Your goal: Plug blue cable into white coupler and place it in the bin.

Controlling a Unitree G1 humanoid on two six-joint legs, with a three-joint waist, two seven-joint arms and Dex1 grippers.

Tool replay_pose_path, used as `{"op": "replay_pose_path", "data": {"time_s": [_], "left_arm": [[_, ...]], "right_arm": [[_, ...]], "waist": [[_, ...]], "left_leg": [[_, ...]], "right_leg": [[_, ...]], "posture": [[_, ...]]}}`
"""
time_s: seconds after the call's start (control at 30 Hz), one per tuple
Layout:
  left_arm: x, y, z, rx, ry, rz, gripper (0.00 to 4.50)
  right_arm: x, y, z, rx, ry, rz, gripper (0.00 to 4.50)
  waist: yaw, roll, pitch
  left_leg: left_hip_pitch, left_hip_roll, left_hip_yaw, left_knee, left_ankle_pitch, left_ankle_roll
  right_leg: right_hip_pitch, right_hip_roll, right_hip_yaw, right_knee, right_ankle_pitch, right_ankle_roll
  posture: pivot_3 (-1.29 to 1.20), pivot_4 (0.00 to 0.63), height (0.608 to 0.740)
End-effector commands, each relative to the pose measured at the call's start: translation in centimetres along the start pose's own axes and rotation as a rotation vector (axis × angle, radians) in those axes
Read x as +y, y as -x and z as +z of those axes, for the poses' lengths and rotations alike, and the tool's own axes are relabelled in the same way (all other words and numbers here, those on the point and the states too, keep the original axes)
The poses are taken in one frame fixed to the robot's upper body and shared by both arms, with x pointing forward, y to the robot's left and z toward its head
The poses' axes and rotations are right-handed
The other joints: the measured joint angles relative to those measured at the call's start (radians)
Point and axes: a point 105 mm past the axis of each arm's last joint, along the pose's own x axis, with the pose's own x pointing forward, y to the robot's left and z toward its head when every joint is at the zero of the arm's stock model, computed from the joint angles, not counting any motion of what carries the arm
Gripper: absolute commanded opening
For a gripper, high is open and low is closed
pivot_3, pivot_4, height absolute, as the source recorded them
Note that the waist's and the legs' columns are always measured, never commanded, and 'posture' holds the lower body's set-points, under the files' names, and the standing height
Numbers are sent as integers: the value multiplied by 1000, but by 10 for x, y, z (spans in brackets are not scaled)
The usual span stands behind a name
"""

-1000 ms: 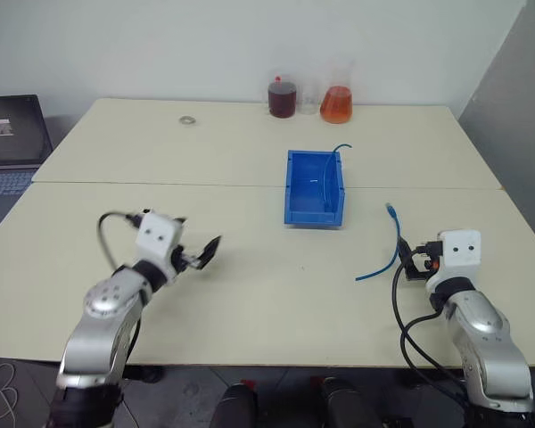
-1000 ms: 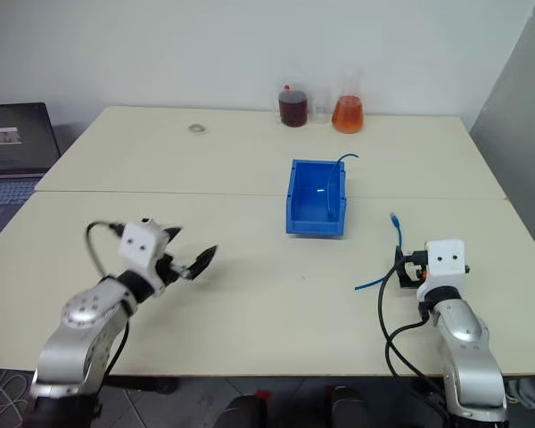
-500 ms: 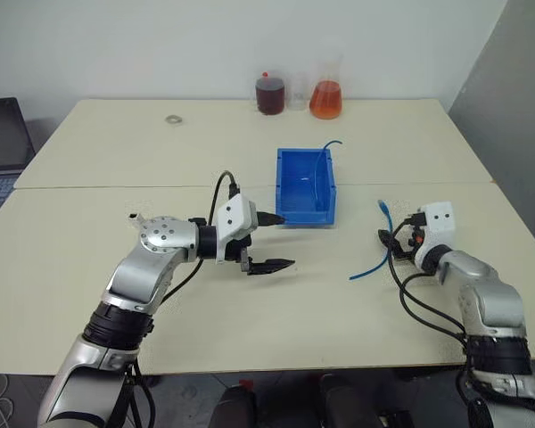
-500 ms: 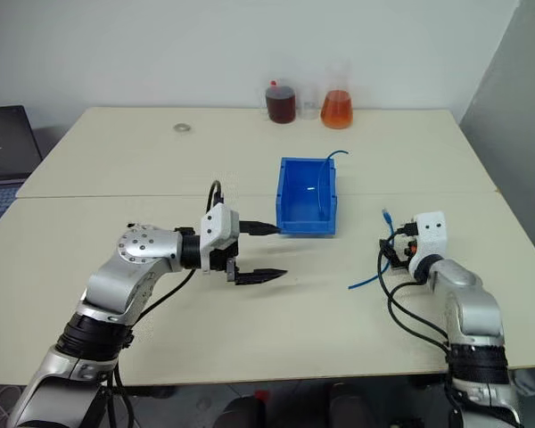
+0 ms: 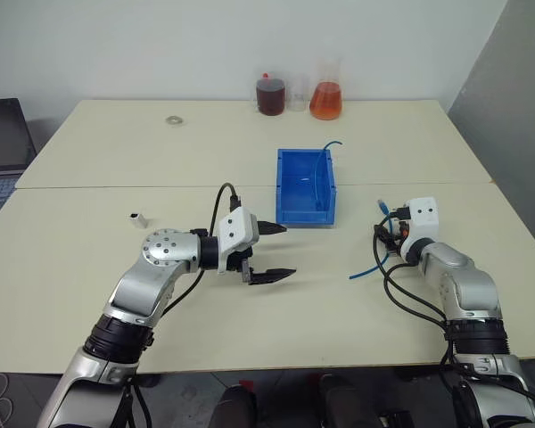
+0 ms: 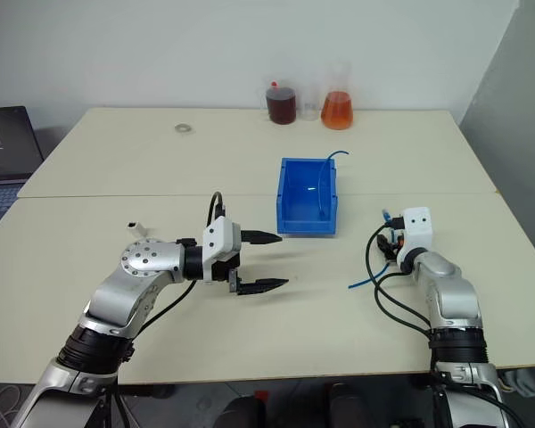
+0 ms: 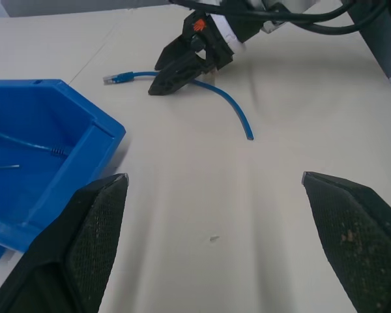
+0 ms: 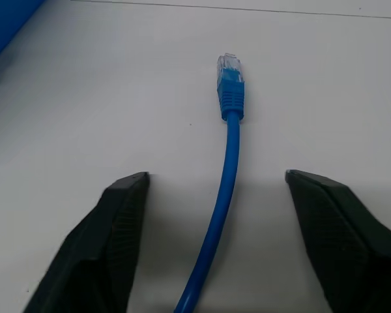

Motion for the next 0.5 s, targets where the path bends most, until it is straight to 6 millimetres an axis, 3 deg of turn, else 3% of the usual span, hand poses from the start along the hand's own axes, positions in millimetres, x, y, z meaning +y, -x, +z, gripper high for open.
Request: {"op": "replay_pose_path", "data": {"time_s": [0.03, 0.37, 0.5], "left_arm": [[4, 5, 9, -15, -42, 47, 4500], [0, 7, 10, -15, -37, 43, 4500], [0, 7, 10, -21, -33, 49, 4500]], "right_arm": [[2, -1, -1, -4, 37, 5, 2511], [-5, 6, 1, -15, 63, -18, 82], [-9, 13, 3, -9, 90, -7, 82]], "waist": [[0, 0, 0], [4, 0, 0], [11, 0, 0]], "left_leg": [[0, 0, 0, 0, 0, 0], [0, 0, 0, 0, 0, 0], [0, 0, 0, 0, 0, 0]], "right_leg": [[0, 0, 0, 0, 0, 0], [0, 0, 0, 0, 0, 0], [0, 0, 0, 0, 0, 0]], "posture": [[0, 150, 740], [0, 150, 740], [0, 150, 740]]}}
